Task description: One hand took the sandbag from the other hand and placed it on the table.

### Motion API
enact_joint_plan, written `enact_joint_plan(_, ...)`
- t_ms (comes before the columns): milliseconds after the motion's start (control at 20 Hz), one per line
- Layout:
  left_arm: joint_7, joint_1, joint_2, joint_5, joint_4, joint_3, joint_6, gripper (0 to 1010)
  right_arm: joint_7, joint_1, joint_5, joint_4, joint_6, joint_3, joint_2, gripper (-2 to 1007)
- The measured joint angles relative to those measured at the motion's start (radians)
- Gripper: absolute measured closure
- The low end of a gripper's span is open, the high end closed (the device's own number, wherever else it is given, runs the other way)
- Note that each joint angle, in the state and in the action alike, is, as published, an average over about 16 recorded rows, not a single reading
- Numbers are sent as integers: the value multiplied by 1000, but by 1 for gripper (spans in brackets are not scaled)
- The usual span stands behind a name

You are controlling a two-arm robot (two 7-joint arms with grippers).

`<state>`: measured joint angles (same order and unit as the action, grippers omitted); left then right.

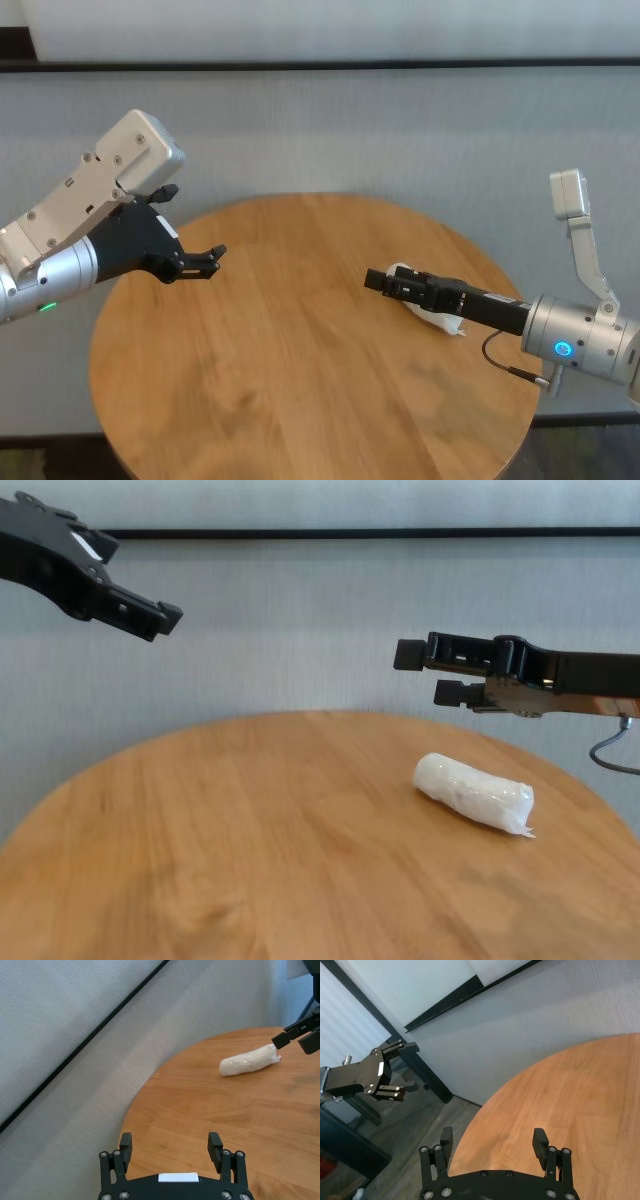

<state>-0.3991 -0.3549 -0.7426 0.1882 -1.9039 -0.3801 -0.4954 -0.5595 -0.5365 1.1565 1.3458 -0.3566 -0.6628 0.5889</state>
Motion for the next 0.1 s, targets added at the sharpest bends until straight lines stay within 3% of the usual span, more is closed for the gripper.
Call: enact_joint_plan(100,0,0,0,0,0,0,0,10,0,0,0,0,0,0,0,4)
